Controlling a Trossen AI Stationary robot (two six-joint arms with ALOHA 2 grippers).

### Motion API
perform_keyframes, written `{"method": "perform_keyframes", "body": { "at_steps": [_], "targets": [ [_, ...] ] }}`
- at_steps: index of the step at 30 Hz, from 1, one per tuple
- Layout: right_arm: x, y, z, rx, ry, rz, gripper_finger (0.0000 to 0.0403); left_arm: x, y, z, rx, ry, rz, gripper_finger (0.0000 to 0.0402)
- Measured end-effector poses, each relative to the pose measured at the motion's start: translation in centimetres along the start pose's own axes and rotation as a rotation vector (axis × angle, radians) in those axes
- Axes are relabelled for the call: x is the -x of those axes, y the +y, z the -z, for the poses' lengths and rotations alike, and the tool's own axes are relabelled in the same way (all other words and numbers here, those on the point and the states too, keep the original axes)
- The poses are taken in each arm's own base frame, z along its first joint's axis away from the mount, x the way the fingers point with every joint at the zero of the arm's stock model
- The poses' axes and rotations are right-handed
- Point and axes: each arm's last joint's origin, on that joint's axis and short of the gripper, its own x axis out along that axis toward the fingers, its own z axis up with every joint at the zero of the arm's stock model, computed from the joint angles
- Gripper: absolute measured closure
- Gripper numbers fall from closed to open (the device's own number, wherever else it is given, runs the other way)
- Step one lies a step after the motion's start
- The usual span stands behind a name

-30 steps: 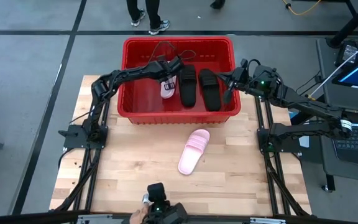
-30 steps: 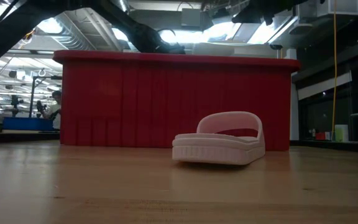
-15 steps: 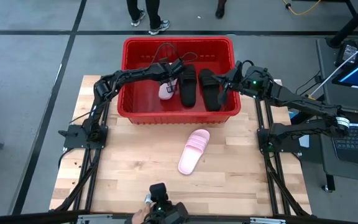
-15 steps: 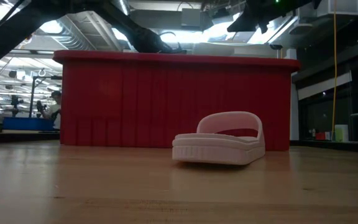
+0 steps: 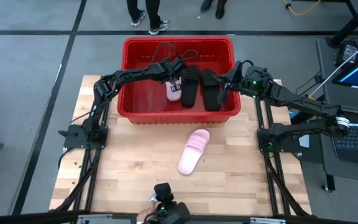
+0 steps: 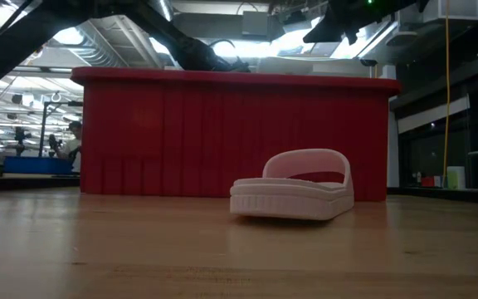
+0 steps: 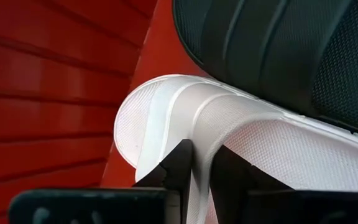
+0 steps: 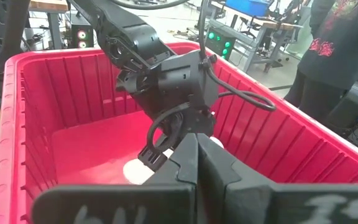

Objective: Pick and place slides into bin
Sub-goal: Put the left pink slide into the bin

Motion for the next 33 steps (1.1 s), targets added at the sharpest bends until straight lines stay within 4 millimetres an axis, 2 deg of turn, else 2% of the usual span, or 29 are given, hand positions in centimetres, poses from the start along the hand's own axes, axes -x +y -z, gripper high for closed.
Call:
{"method": "perform_keyframes", "body": {
  "at_steps": [11,24,30,33],
  "targets": [
    [0.0,0.0,-0.01,0.02,-0.001,0.0,0.0396,-0.1,0.19,0.06,-0.028,-0.002,0.002,0.0343],
    [0.0,0.0,0.0,0.022,0.0,0.0,0.0396,-0.09,0.13,0.02,-0.035,-0.013,0.025,0.0285],
    [0.01,0.0,-0.01,0.022,-0.001,0.0,0.0396,-0.04,0.03,0.05,-0.169,-0.005,0.018,0.0282],
    [0.01,0.0,-0.01,0.022,-0.001,0.0,0.0396,-0.02,0.03,0.05,-0.179,0.001,0.005,0.0282]
  ]
}}
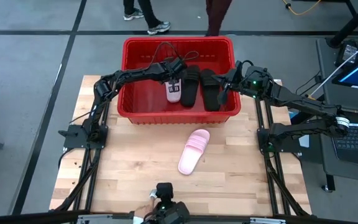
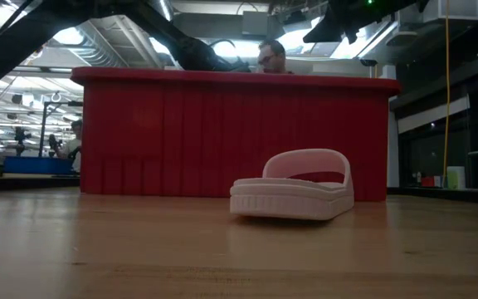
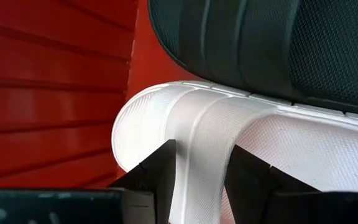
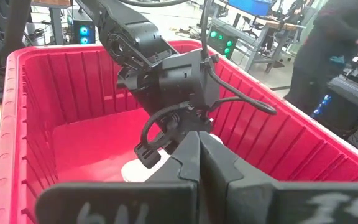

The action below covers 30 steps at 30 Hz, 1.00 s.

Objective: Pick and place slides into bin
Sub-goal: Put the left pink slide into the bin

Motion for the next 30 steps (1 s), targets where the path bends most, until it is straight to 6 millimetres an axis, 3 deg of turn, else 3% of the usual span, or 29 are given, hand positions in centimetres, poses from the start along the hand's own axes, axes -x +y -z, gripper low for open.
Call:
{"method": "perform_keyframes", "body": {
  "at_steps": [17,23,30],
  "targets": [
    [0.01,0.0,0.0,-0.007,0.0,0.0,0.0396,-0.03,0.03,0.47,-0.149,0.064,-0.024,0.0283],
    [0.01,0.02,-0.01,-0.01,-0.002,-0.008,0.0396,0.0,0.31,0.66,-0.225,0.135,-0.107,0.0283],
    [0.01,0.02,-0.01,-0.029,-0.002,-0.009,0.0396,0.1,-0.13,0.34,-0.117,0.054,-0.017,0.0283]
  ]
}}
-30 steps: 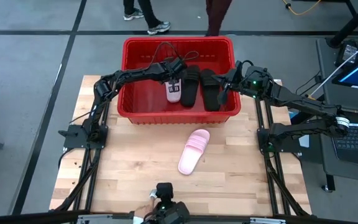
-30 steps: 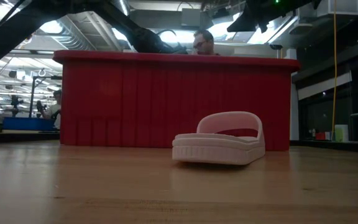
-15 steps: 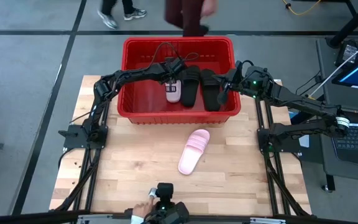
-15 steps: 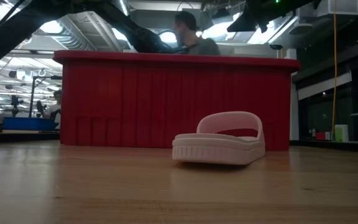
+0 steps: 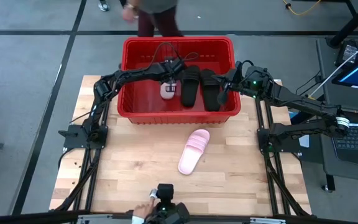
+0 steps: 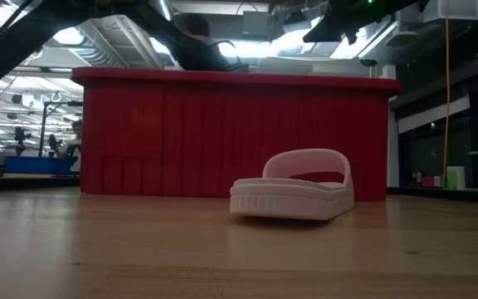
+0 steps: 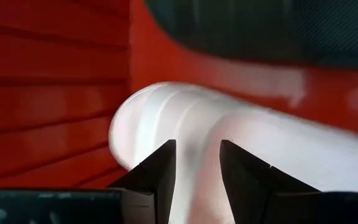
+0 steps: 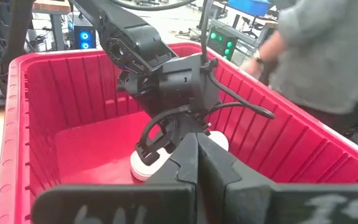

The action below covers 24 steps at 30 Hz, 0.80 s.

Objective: Pick and place slides into bin
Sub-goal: Put the left pink slide into the bin, then put the pink slide into the bin

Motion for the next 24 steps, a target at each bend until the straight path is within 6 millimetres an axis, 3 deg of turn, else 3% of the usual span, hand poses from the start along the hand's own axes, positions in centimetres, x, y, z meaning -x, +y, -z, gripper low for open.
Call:
{"method": "perform_keyframes", "body": {
  "at_steps": [15,24],
  "targets": [
    [0.0,0.0,0.0,-0.001,0.0,-0.002,0.0396,0.3,-0.4,-0.4,0.129,-0.026,0.019,0.0283],
    [0.0,0.0,0.0,-0.005,0.0,-0.003,0.0396,1.0,-1.0,-1.9,0.122,-0.13,0.018,0.0284]
  ]
}}
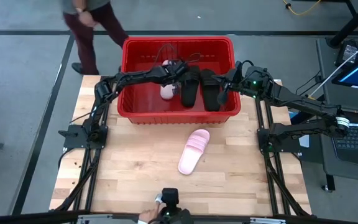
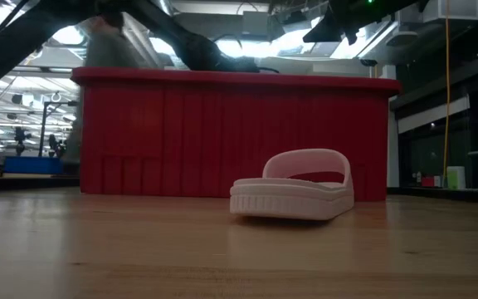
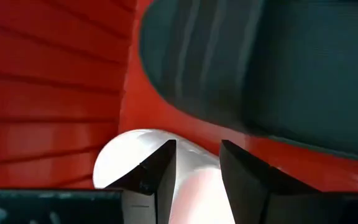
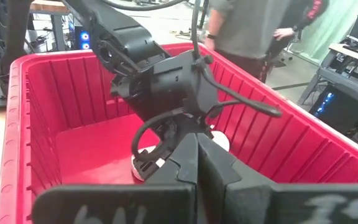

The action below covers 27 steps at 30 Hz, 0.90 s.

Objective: Pick and place slides into bin
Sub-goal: Put the pink slide into the bin

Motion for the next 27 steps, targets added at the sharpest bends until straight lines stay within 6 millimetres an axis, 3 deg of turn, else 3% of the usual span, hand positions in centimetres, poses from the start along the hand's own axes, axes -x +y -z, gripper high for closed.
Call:
{"method": "perform_keyframes", "body": {
  "at_steps": [7,11,15,20,27],
  "targets": [
    [0.0,0.1,0.2,0.0,0.022,-0.026,0.0396,1.3,-0.6,0.0,-0.121,0.067,-0.033,0.0284],
    [0.0,0.1,0.2,0.011,0.019,-0.029,0.0396,3.9,0.2,-0.6,-0.113,0.03,-0.058,0.0284],
    [0.0,0.1,0.2,0.044,0.015,-0.029,0.0396,7.8,1.2,-1.3,-0.072,-0.056,-0.087,0.0284],
    [0.1,0.2,0.1,0.061,-0.002,-0.064,0.0396,14.0,2.6,-1.8,0.043,-0.2,-0.114,0.0284],
    [1.5,0.4,-0.8,0.112,-0.082,-0.174,0.0396,22.9,3.3,-1.3,0.191,-0.479,0.032,0.0323]
  ]
}}
